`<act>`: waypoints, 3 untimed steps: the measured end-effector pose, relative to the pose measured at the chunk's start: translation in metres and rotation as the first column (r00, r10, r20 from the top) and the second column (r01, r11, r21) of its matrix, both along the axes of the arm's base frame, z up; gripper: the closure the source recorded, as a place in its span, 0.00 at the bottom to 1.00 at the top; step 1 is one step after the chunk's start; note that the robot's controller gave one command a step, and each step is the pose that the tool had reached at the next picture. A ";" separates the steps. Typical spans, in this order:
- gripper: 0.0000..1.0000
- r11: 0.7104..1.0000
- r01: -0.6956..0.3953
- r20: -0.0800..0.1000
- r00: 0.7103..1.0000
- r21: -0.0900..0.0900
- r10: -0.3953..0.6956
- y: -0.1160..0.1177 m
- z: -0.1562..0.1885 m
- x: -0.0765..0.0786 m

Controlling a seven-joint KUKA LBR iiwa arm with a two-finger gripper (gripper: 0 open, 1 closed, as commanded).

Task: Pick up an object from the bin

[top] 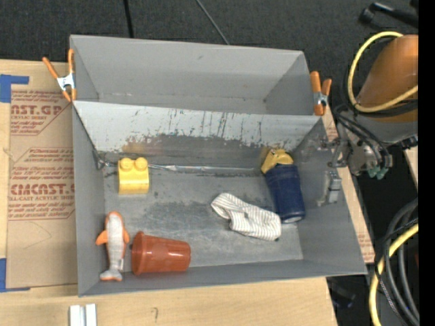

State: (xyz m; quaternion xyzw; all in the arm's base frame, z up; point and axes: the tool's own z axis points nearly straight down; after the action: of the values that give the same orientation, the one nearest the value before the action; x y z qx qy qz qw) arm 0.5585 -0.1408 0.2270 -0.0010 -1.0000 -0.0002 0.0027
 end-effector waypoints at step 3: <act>0.00 0.999 -0.035 0.008 0.999 0.000 0.035 0.054 -0.076 -0.017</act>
Offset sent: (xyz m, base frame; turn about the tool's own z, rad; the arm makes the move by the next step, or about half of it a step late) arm -0.0052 0.0418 -0.0872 -0.1723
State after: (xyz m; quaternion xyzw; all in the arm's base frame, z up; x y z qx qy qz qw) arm 0.5417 -0.0865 0.1511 0.0165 -0.9999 -0.0002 -0.0013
